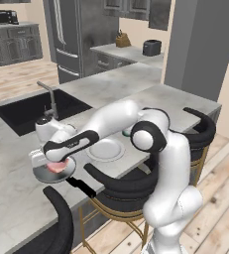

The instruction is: Pick up the pan with the steak in it and place it on the dining table. Then place the steak on the plate.

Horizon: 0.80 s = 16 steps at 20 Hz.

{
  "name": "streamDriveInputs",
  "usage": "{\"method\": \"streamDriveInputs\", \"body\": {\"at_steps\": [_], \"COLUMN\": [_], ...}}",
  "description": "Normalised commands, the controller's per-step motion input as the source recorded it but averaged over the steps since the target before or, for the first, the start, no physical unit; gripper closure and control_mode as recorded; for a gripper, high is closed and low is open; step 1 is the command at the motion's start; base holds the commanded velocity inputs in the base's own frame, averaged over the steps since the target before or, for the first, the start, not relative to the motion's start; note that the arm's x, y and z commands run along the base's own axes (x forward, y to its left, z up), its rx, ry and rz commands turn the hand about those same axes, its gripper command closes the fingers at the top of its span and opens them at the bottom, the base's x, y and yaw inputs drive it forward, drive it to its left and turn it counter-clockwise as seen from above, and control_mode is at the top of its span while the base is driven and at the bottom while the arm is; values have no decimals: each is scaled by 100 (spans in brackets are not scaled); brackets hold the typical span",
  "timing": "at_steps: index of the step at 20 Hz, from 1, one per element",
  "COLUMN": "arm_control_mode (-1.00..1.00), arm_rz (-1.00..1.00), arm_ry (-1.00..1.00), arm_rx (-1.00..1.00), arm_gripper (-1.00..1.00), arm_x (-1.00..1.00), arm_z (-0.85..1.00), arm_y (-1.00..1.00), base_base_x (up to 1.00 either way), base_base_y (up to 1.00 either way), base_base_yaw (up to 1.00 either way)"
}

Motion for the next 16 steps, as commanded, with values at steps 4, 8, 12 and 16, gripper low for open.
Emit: {"method": "streamDriveInputs", "body": {"at_steps": [4, 8, 12, 16], "arm_control_mode": [-100, -100, -100, -100], "arm_rz": [0, 0, 0, 0], "arm_ry": [-1, -3, -1, 0], "arm_rx": [0, 0, -3, -1], "arm_gripper": [-100, -100, -100, -100], "arm_x": [6, 17, 12, 6], "arm_z": [-16, -24, -33, -29], "arm_y": [1, -1, 0, 0], "base_base_x": [0, 0, 0, 0], "base_base_y": [0, 0, 0, 0], "base_base_yaw": [0, 0, 0, 0]}}
